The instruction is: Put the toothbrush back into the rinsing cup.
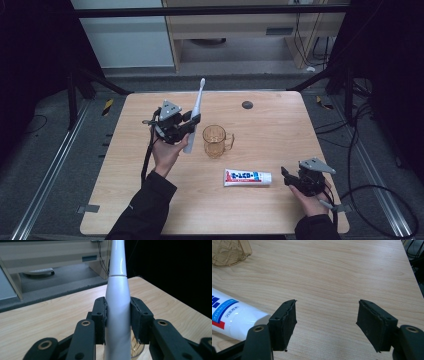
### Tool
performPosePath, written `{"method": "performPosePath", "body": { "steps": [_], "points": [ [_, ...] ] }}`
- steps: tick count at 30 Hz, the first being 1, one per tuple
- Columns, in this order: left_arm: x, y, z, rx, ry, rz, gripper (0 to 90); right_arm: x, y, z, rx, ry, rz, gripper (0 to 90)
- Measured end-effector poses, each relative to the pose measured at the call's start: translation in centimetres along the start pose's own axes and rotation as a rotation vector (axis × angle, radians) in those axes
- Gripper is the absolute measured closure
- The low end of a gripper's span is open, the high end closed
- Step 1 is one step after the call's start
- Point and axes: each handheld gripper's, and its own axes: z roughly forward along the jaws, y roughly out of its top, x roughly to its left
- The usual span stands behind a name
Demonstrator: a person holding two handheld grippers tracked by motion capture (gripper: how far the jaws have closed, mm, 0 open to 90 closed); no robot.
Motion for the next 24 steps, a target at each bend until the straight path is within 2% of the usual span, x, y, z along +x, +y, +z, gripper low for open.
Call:
{"method": "performPosePath", "body": {
  "steps": [6, 15, 19, 24],
  "points": [
    [-0.3, 0.7, 0.9, -0.029, -0.002, 0.003, 66.6, 0.0, 0.0, 0.0, -0.008, -0.008, -0.009, 31.9],
    [-0.7, 2.2, 1.7, -0.116, 0.005, -0.001, 66.7, 0.0, -0.2, 0.1, -0.02, -0.015, -0.018, 31.3],
    [-0.7, 2.4, 2.2, -0.13, 0.002, -0.007, 66.6, 0.1, -0.1, 0.1, -0.026, -0.011, -0.019, 31.5],
    [-0.8, 2.4, 3.0, -0.139, 0.0, -0.012, 66.6, 0.0, -0.1, 0.1, -0.002, -0.002, -0.014, 32.5]
  ]
}}
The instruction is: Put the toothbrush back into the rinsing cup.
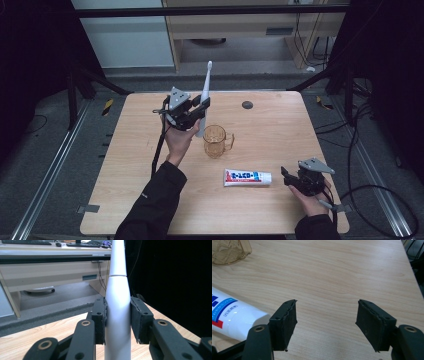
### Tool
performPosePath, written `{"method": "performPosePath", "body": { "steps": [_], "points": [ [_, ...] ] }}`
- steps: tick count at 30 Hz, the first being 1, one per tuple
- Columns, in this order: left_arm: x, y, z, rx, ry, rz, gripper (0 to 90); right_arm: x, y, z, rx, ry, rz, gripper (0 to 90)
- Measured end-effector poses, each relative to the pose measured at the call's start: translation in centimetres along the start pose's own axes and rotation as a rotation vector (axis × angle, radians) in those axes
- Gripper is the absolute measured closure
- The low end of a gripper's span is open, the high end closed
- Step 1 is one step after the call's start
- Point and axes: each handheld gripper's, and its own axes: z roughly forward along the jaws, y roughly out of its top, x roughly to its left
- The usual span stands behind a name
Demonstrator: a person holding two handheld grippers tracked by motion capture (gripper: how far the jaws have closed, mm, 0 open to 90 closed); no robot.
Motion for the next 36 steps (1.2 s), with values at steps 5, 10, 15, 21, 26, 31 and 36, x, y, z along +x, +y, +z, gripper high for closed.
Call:
{"method": "performPosePath", "body": {
  "steps": [5, 10, 15, 21, 26, 31, 36],
  "points": [
    [-0.4, -0.1, 0.7, -0.011, -0.006, 0.001, 66.7, 0.0, 0.1, 0.0, 0.009, 0.015, 0.006, 34.4],
    [-0.9, -0.1, 1.6, -0.024, -0.013, -0.001, 66.6, 0.0, 0.1, -0.1, -0.003, 0.013, 0.007, 34.1],
    [-1.1, -0.5, 2.5, -0.025, -0.025, -0.01, 66.6, -0.1, 0.0, -0.1, -0.006, 0.014, 0.007, 33.6],
    [-1.0, -1.2, 3.6, -0.006, -0.026, -0.028, 66.6, -0.1, -0.2, 0.1, -0.004, 0.01, 0.006, 32.3],
    [-1.0, -1.6, 4.1, 0.002, -0.032, -0.023, 66.7, -0.2, -0.2, 0.1, -0.009, 0.007, 0.004, 31.7],
    [-1.2, -2.0, 4.4, -0.001, -0.041, 0.005, 66.6, -0.1, -0.2, 0.1, -0.011, 0.003, -0.001, 31.6],
    [-1.0, -2.6, 4.5, 0.0, -0.039, 0.003, 66.6, -0.1, -0.2, 0.1, -0.013, 0.004, -0.008, 31.5]
  ]
}}
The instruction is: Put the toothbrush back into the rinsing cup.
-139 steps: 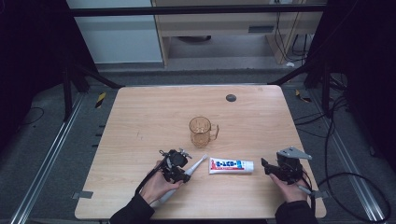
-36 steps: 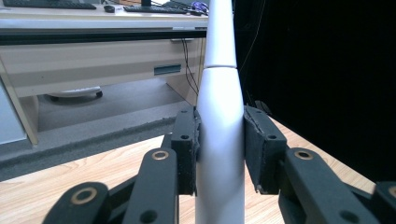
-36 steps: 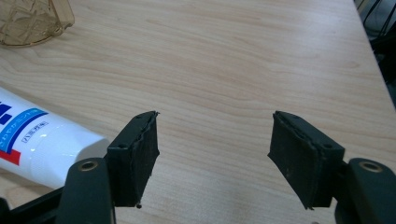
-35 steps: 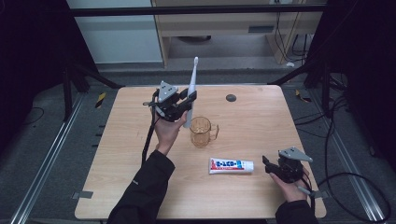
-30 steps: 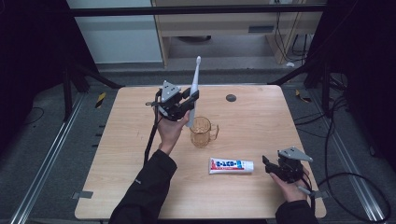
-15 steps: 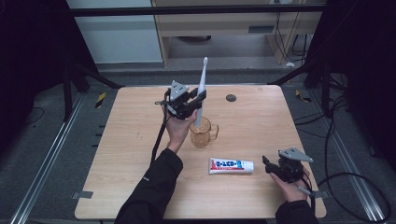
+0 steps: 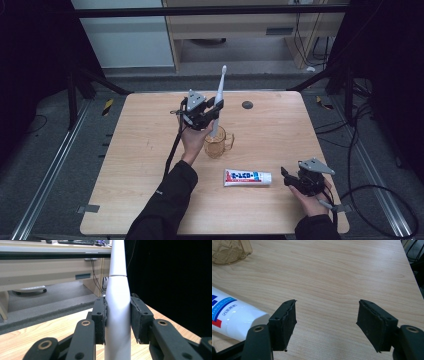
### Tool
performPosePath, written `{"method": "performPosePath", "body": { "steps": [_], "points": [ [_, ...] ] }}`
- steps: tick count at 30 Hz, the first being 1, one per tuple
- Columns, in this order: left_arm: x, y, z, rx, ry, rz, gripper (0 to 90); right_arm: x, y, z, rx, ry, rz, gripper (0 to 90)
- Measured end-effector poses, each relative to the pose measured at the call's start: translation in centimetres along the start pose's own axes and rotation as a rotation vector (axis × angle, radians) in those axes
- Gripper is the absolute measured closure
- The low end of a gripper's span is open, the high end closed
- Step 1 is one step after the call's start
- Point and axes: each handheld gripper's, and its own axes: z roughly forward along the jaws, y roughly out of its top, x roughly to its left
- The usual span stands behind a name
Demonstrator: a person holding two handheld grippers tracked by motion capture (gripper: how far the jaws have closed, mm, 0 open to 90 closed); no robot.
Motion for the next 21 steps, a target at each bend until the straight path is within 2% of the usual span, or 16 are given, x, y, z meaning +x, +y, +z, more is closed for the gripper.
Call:
{"method": "performPosePath", "body": {
  "steps": [5, 13, 21],
  "points": [
    [0.6, -1.1, 0.1, -0.001, 0.005, -0.003, 66.6, 0.1, 0.0, 0.1, 0.001, 0.0, -0.01, 31.5],
    [0.9, -2.6, 0.0, 0.007, 0.016, -0.021, 66.6, 0.1, -0.1, 0.1, -0.001, -0.008, -0.024, 31.4],
    [0.9, -4.0, 0.2, 0.027, 0.02, -0.019, 66.6, 0.2, -0.1, 0.2, 0.001, -0.01, -0.031, 31.3]
  ]
}}
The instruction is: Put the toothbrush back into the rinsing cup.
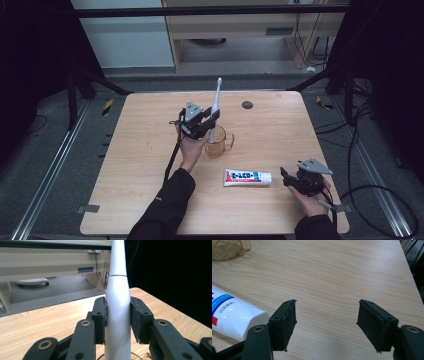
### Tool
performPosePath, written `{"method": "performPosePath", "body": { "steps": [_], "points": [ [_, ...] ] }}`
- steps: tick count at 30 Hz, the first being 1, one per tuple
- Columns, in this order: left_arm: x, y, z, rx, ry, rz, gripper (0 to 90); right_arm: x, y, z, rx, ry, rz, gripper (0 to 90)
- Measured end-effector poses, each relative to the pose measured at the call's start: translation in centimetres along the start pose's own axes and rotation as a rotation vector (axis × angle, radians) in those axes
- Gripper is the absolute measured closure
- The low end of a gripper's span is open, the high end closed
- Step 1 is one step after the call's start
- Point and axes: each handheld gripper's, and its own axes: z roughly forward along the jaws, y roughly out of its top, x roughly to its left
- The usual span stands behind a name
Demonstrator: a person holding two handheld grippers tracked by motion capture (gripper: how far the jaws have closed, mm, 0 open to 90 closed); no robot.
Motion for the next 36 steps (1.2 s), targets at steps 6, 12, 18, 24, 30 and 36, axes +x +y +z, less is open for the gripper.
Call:
{"method": "performPosePath", "body": {
  "steps": [6, 12, 18, 24, 30, 36],
  "points": [
    [-0.1, -0.9, 0.3, 0.018, 0.007, 0.0, 66.6, -0.1, 0.0, 0.0, -0.001, -0.002, -0.001, 31.2],
    [0.0, -1.6, 0.3, 0.03, 0.011, 0.0, 66.5, -0.1, 0.0, 0.0, 0.0, -0.004, -0.002, 31.2],
    [-0.1, -2.2, 0.4, 0.046, 0.018, 0.01, 66.5, -0.1, 0.0, 0.0, 0.002, -0.007, -0.008, 31.2],
    [-0.1, -2.9, 0.5, 0.082, 0.03, 0.019, 66.4, 0.0, 0.0, 0.0, 0.003, -0.008, -0.007, 31.1],
    [-0.1, -3.2, 0.6, 0.109, 0.038, 0.027, 66.3, 0.0, 0.0, 0.0, 0.002, -0.009, -0.008, 31.0],
    [-0.2, -3.6, 0.6, 0.134, 0.045, 0.045, 66.2, 0.0, 0.0, 0.0, 0.002, -0.01, -0.009, 31.0]
  ]
}}
